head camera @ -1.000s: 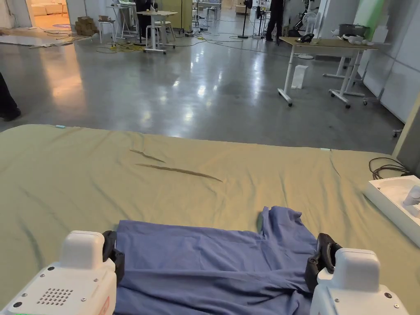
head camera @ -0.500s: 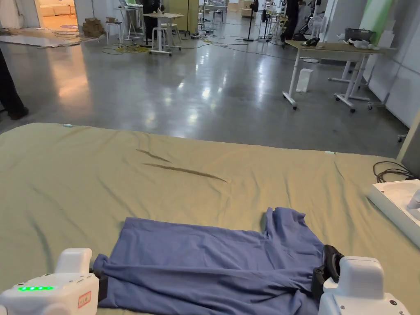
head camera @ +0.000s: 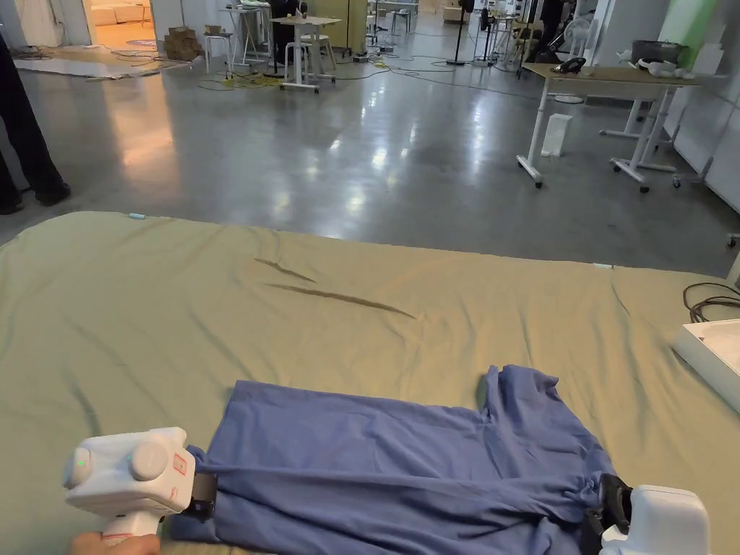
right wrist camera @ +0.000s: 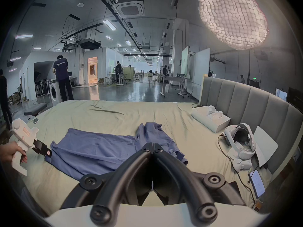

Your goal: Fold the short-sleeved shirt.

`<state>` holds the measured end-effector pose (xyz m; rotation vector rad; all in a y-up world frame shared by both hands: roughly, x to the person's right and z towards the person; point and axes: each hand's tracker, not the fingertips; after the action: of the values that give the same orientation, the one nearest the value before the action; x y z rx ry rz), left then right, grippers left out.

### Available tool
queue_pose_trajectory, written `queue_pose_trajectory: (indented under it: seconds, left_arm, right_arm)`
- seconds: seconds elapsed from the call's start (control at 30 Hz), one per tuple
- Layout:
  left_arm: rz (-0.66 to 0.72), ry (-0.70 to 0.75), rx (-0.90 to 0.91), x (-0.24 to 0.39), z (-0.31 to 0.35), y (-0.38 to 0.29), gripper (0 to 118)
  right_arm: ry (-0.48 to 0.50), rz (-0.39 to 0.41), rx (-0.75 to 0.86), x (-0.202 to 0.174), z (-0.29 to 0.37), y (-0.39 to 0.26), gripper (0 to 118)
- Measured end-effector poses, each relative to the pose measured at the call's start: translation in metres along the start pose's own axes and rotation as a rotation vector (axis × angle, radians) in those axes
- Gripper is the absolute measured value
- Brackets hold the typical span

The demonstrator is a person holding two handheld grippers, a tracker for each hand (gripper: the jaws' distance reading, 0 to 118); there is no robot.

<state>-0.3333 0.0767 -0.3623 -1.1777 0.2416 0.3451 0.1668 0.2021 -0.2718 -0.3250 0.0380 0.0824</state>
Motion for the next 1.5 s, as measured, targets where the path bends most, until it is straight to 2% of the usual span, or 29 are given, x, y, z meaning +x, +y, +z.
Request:
queue_pose_trajectory:
  seconds: [0.07, 0.13, 0.17, 0.2, 0.37, 0.57, 0.7, 0.8, 0.9, 1.0, 1.03, 1.17, 1.27, 1.33, 1.4, 1.43, 1.47, 1.5]
  left_arm:
    - [-0.03, 0.068, -0.065, 0.005, -0.014, -0.007, 64]
    - [-0.069, 0.081, 0.018, 0.015, -0.002, -0.014, 63]
    - [-0.062, 0.11, 0.028, 0.019, -0.001, -0.016, 58]
    - [-0.114, 0.13, 0.01, 0.024, -0.002, -0.02, 53]
    - [-0.251, 0.153, 0.036, 0.041, -0.005, -0.032, 6]
    - [-0.189, 0.053, 0.075, 0.022, 0.018, -0.03, 4]
    - [-0.209, 0.03, 0.157, 0.009, 0.044, -0.034, 4]
    - [-0.192, 0.005, 0.194, 0.003, 0.057, -0.038, 4]
    - [-0.198, 0.002, 0.195, 0.001, 0.063, -0.039, 4]
    - [-0.212, 0.018, 0.198, 0.001, 0.065, -0.039, 4]
    - [-0.209, 0.012, 0.197, 0.0, 0.065, -0.04, 4]
    - [-0.208, 0.022, 0.193, 0.0, 0.058, -0.037, 4]
    - [-0.219, 0.034, 0.187, 0.002, 0.055, -0.038, 4]
    - [-0.217, 0.037, 0.185, 0.002, 0.053, -0.039, 4]
    - [-0.214, 0.04, 0.179, 0.002, 0.05, -0.04, 4]
    - [-0.214, 0.043, 0.181, 0.002, 0.048, -0.04, 4]
    - [-0.213, 0.045, 0.18, 0.002, 0.048, -0.041, 4]
    - [-0.212, 0.047, 0.179, 0.003, 0.046, -0.041, 4]
  right_arm:
    - [-0.003, -0.004, -0.015, 0.002, -0.002, -0.002, 0]
    - [-0.006, -0.002, -0.031, 0.006, -0.004, -0.005, 0]
    - [-0.01, 0.0, -0.035, 0.007, -0.004, -0.007, 0]
    - [-0.015, 0.001, -0.04, 0.009, -0.005, -0.008, 0]
    - [-0.025, -0.022, -0.088, 0.017, -0.014, -0.016, 0]
    - [-0.048, -0.024, -0.136, 0.035, -0.023, -0.024, 0]
    - [-0.07, -0.011, -0.246, 0.062, -0.047, -0.031, 0]
    - [-0.045, -0.036, -0.339, 0.081, -0.07, -0.036, 14]
    - [-0.018, -0.055, -0.427, 0.095, -0.099, -0.042, 45]
    - [0.047, -0.085, -0.545, 0.102, -0.127, -0.047, 65]
    - [0.068, -0.089, -0.582, 0.103, -0.137, -0.05, 68]
    - [0.024, 0.024, -0.682, 0.096, -0.174, -0.069, 68]
    - [0.059, 0.073, -0.811, 0.091, -0.193, -0.094, 67]
    - [0.053, 0.057, -0.747, 0.092, -0.19, -0.097, 65]
    - [0.042, 0.05, -0.753, 0.088, -0.189, -0.095, 49]
    - [0.06, 0.073, -0.743, 0.086, -0.186, -0.096, 44]
    - [0.069, 0.097, -0.73, 0.084, -0.183, -0.094, 44]
    - [0.063, 0.124, -0.725, 0.079, -0.181, -0.096, 29]
